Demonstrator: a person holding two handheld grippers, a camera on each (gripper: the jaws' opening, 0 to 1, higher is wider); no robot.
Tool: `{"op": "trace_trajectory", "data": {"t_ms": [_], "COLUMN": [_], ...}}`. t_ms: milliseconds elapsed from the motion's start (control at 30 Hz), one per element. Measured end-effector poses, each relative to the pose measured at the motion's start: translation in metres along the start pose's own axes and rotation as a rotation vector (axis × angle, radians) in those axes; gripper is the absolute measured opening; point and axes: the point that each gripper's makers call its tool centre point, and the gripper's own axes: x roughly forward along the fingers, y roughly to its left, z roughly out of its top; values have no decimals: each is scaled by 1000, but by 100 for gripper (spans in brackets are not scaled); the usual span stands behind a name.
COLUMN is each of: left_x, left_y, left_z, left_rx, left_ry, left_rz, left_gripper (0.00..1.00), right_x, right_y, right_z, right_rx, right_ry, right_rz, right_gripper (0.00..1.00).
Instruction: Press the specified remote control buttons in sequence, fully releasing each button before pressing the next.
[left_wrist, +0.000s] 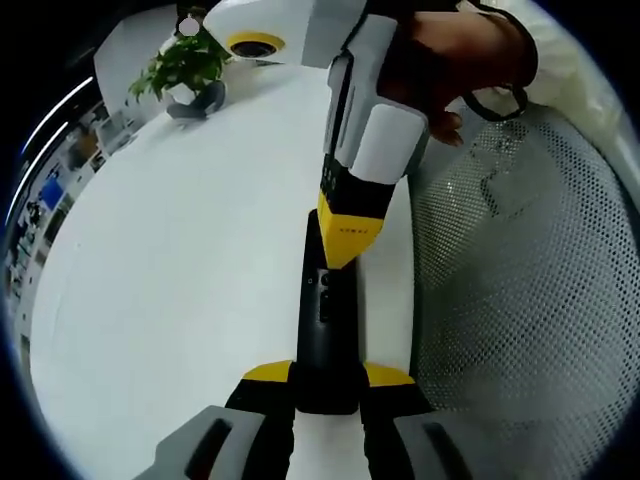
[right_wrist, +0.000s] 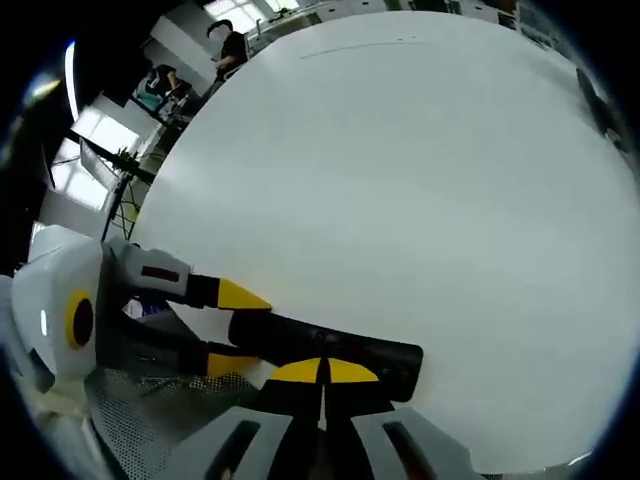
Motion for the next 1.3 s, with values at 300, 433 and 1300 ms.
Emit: {"op": "trace_trajectory", "data": {"t_ms": [300,433,1300], "left_x": [0,0,0], "left_y": [0,0,0], "left_z": [0,0,0], "left_rx": [-1,4,5], "left_ry": [0,3,2], "left_rz": [2,1,-4], "left_gripper": [24,24,24], "right_x": [4,5,4], "right_y": [-2,-3,-3], "right_z": [2,2,4], "right_rx": [58,54,-17], "right_ry": [29,45,12], "right_rz": [-35,-65,-67], "right_gripper": [0,0,0]}}
